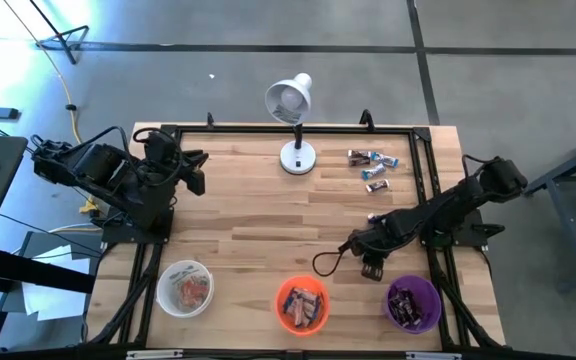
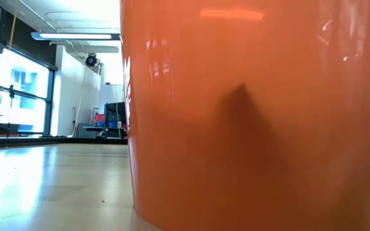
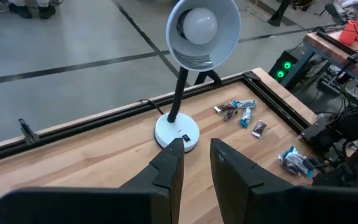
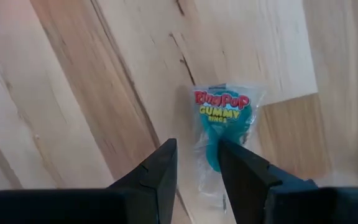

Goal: Organize candy in baskets
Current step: Put the blue gummy into the white bucket

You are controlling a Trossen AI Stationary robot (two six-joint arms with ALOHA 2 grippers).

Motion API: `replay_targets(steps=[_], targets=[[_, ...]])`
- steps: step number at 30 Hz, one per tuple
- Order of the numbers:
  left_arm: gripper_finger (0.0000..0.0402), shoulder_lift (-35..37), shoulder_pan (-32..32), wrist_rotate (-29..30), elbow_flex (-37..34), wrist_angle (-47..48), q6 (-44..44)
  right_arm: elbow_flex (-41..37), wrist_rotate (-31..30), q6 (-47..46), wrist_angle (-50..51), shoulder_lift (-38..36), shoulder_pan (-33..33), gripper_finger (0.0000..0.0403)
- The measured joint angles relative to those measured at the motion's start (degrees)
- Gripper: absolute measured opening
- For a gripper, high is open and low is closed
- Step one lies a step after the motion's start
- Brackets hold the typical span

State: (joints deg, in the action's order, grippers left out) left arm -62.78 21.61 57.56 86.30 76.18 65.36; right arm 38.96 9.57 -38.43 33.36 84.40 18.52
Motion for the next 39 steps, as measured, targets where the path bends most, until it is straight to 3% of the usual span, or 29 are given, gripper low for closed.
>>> replay_targets(steps=[6,13,29,39], targets=[[0.0064,0.0,0.0,0.0,0.0,0.0,0.2,-0.4,-1.7,1.5,-1.4,0.1,-1.1,0.0108],[0.0064,0.0,0.0,0.0,0.0,0.0,0.2,-0.5,-2.5,1.2,-1.1,0.2,-1.7,0.0011],[0.0064,0.0,0.0,-0.3,0.0,0.0,0.0,1.7,-2.8,-2.1,1.4,0.5,-1.8,0.0],[0.0064,0.0,0.0,-2.1,0.0,0.0,0.0,7.0,-5.1,-2.1,7.5,0.4,-1.8,0.0]])
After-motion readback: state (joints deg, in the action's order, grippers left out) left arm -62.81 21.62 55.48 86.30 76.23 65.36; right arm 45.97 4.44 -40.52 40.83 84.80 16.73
